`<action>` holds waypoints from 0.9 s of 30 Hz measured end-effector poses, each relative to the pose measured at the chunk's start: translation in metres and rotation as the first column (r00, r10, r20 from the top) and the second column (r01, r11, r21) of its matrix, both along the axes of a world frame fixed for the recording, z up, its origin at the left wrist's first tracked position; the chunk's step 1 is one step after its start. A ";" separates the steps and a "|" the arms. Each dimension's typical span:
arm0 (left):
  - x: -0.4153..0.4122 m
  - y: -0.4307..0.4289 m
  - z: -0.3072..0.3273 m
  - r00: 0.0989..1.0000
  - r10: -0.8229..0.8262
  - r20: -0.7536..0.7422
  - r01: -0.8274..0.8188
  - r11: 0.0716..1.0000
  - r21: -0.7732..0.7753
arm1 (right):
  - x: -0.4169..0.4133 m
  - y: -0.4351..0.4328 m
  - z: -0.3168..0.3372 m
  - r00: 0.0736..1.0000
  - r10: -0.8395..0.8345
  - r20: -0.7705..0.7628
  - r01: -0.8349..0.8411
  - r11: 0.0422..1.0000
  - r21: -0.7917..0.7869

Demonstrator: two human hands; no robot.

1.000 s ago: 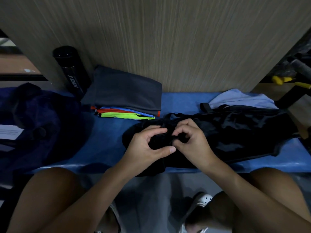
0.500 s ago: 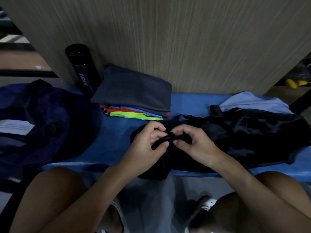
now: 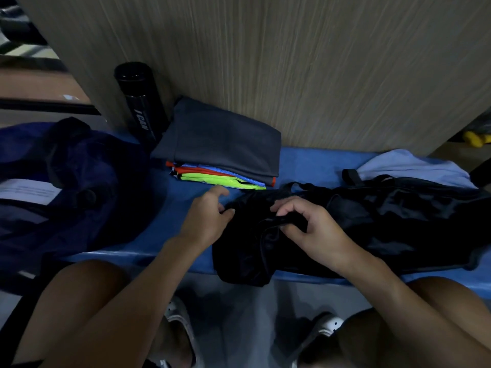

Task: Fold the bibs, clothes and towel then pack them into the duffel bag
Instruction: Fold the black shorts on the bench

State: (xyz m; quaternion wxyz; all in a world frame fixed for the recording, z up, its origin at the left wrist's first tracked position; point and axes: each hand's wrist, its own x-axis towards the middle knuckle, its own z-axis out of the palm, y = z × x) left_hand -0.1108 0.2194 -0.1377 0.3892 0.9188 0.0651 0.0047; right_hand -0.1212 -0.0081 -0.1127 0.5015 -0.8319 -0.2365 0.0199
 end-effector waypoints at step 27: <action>-0.031 -0.002 0.056 0.939 0.000 0.343 0.221 0.763 -0.607 | 0.026 0.037 0.057 0.999 0.029 -0.031 -0.029 0.999 -0.022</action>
